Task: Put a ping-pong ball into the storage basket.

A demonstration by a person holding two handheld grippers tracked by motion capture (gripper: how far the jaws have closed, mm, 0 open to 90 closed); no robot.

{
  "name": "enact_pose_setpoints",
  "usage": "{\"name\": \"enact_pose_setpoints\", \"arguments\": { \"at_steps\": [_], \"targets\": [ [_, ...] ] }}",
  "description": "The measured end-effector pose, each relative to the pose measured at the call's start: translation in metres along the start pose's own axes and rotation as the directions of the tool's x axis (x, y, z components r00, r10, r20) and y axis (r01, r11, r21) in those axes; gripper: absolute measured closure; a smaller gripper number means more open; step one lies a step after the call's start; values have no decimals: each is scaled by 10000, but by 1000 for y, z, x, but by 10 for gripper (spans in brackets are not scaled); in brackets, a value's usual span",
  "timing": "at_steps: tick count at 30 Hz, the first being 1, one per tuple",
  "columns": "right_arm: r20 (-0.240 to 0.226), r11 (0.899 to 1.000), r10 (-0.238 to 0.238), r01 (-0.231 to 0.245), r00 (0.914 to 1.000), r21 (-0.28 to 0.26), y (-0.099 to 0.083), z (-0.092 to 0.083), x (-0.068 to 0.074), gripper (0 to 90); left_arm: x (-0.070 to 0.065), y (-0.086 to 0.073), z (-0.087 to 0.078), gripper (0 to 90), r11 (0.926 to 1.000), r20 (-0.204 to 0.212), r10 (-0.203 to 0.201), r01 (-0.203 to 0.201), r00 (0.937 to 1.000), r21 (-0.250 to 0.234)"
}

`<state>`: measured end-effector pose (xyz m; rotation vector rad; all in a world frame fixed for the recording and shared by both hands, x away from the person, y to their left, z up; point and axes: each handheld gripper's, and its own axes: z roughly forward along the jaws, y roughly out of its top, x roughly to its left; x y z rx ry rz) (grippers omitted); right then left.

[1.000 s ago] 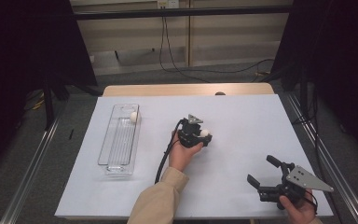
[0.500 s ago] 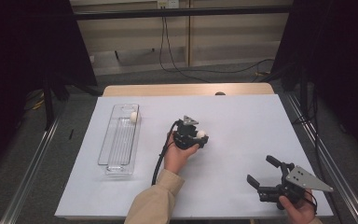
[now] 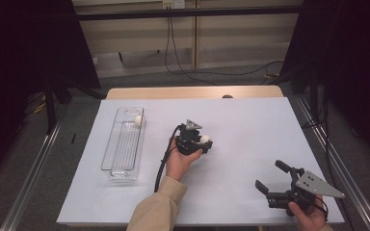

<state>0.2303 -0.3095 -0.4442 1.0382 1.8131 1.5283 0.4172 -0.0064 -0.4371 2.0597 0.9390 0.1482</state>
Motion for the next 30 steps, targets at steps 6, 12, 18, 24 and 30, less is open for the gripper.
{"name": "enact_pose_setpoints", "arguments": {
  "at_steps": [6, 12, 18, 24, 30],
  "targets": [
    [-11, 10000, 10, -10, 10000, -2, 0, 0, 0, 11, 0, 0, -5, 512, 10000, -19, 95, -95, 10000, -8],
    [-9, 10000, 15, -15, 10000, -21, 0, 0, 0, 11, 2, -3, -10, 512, 9999, -98, -90, 89, 9999, -61],
    [-23, 10000, -5, 5, 10000, -20, 0, 0, 1, 11, 2, -5, -15, 511, 9999, -102, -85, 83, 9999, -142],
    [-51, 10000, -32, 32, 10000, 0, 0, 1, 1, 11, 5, -8, -20, 512, 9999, -134, -107, 106, 9999, -117],
    [-38, 10000, -11, 11, 10000, -6, 0, 1, 1, 11, 5, -9, -23, 511, 9997, -174, -171, 169, 9997, -159]
  ]
}}
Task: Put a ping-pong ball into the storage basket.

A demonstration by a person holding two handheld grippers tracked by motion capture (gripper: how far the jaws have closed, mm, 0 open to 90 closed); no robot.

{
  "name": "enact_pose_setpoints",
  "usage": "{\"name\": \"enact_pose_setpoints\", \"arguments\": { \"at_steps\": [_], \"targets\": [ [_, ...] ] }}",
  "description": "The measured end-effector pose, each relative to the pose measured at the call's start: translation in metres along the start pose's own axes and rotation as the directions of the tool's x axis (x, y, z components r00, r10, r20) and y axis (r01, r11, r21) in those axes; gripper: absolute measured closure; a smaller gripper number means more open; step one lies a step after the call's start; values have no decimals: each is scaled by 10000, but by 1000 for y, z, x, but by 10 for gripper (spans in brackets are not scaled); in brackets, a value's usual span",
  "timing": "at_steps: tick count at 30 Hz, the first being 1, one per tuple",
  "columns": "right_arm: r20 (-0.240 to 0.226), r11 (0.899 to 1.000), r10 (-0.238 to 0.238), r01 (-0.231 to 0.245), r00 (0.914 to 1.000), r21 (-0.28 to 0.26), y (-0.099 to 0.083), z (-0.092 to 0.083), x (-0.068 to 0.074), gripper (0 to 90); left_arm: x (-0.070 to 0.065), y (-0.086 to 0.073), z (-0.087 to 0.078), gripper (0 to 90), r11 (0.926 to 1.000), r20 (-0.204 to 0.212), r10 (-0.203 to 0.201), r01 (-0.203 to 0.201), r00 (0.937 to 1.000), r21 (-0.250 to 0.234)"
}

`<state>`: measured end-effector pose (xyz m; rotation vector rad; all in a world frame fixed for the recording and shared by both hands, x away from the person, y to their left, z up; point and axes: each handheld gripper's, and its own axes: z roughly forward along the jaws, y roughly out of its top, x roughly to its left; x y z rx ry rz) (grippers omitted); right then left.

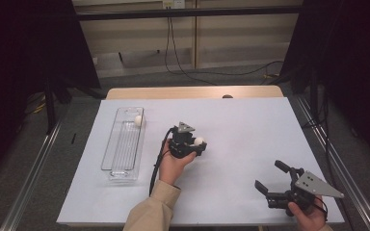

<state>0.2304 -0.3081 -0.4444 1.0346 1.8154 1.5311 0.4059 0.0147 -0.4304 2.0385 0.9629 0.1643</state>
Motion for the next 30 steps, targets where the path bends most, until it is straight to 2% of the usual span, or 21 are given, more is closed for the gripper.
{"name": "enact_pose_setpoints", "arguments": {
  "at_steps": [5, 14, 22, 28, 30],
  "targets": [
    [-18, 10000, -10, 10, 10000, 7, 0, 0, 0, 11, 1, -1, -3, 511, 9999, -140, 65, -64, 9999, 87],
    [-9, 10000, -21, 21, 10000, -13, 0, 0, 0, 11, 2, -1, -7, 512, 9999, -133, -79, 80, 9999, 100],
    [-15, 10000, -16, 16, 10000, -40, 0, 0, 0, 11, 1, -1, -9, 511, 9998, -234, 43, -38, 9997, 215],
    [-18, 10000, -17, 17, 10000, -41, 0, 0, 0, 11, 2, -2, -10, 512, 9998, -73, -28, 30, 10000, 198],
    [-12, 10000, -24, 24, 10000, -39, 0, 0, 0, 11, 3, -2, -12, 511, 9998, -147, -15, 18, 9999, 195]
  ]
}}
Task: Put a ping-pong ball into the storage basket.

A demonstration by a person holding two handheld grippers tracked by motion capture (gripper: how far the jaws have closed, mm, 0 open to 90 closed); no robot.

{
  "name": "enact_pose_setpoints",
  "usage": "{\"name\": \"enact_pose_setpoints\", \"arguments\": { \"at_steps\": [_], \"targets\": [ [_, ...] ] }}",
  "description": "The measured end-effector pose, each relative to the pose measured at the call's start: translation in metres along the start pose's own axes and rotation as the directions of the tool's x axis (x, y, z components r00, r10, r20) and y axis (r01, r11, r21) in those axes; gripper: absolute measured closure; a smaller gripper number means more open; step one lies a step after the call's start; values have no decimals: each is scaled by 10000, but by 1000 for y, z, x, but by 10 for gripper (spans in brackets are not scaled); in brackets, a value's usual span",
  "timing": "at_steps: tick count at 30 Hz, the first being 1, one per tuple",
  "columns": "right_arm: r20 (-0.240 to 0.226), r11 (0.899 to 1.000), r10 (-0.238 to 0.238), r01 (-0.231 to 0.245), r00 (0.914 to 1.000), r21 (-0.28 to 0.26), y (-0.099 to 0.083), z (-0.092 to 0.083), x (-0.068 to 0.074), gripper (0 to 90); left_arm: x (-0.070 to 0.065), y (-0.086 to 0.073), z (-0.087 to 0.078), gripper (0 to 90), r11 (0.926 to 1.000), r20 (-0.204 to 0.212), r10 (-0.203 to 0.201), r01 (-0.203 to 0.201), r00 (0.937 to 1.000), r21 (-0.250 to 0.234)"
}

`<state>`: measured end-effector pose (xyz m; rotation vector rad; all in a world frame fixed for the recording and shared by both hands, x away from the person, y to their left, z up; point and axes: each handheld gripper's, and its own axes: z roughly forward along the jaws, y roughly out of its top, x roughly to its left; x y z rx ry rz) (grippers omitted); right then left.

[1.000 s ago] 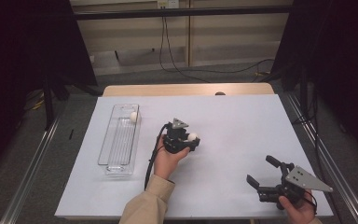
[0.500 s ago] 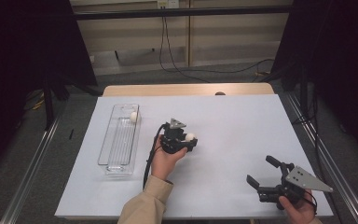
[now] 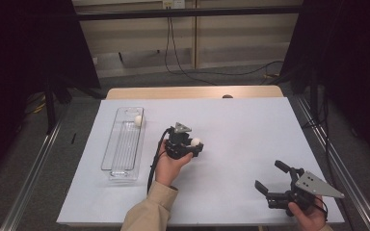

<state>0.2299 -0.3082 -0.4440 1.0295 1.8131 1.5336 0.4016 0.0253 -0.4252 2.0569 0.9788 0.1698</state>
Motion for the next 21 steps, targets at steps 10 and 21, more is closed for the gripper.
{"name": "enact_pose_setpoints", "arguments": {
  "at_steps": [10, 21],
  "targets": [
    [-19, 10000, -10, 10, 10000, 8, 0, 0, 0, 11, 5, -3, -9, 511, 10000, -271, 39, -39, 9996, -8],
    [-39, 10000, 6, -6, 10000, 4, 0, 0, 0, 11, 8, -1, -19, 511, 9996, -412, -200, 191, 9990, -219]
  ]
}}
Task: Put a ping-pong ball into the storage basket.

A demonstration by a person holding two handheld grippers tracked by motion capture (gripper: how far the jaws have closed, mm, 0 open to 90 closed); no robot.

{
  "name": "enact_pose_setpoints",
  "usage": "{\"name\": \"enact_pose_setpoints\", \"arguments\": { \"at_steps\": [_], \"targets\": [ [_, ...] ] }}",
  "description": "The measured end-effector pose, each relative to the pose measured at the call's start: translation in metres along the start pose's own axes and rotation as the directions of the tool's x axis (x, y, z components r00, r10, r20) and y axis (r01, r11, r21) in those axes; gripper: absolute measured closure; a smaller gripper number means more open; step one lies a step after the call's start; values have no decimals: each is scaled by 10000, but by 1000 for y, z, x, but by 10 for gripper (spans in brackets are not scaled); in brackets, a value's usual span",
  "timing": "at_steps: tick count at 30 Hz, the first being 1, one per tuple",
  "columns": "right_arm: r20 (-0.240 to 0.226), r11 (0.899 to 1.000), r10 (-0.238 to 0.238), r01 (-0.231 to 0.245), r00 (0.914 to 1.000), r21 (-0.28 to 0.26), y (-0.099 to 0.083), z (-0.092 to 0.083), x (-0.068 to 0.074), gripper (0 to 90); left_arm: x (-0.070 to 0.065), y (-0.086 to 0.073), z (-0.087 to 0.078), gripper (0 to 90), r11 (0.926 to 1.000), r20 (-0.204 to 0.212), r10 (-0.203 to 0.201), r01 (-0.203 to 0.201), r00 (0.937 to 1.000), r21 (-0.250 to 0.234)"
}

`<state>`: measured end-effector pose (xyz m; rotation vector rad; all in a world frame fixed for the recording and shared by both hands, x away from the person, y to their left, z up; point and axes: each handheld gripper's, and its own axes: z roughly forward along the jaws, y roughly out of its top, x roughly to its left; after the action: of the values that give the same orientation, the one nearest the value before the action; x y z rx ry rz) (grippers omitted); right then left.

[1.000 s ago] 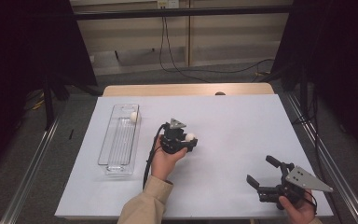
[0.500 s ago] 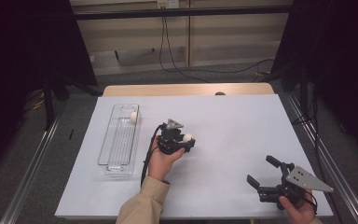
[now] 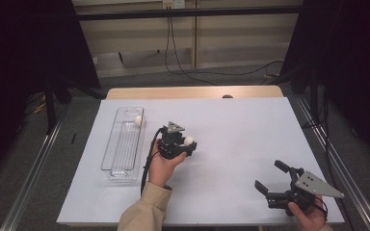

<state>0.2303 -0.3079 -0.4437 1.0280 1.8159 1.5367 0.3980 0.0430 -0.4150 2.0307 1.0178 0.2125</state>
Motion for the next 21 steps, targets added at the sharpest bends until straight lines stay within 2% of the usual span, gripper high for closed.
{"name": "enact_pose_setpoints", "arguments": {
  "at_steps": [5, 14, 21],
  "targets": [
    [4, 10000, 7, -7, 10000, 8, 0, 0, 0, 11, 4, 0, -4, 511, 10000, -158, -29, 29, 9999, -5],
    [-4, 10000, 8, -8, 10000, 3, 0, 0, 0, 11, 10, 2, -11, 511, 9998, -176, -183, 182, 9997, -79],
    [-6, 10000, 26, -26, 10000, 14, 0, 0, 1, 11, 13, 1, -14, 511, 9998, -261, -170, 171, 9995, 52]
  ]
}}
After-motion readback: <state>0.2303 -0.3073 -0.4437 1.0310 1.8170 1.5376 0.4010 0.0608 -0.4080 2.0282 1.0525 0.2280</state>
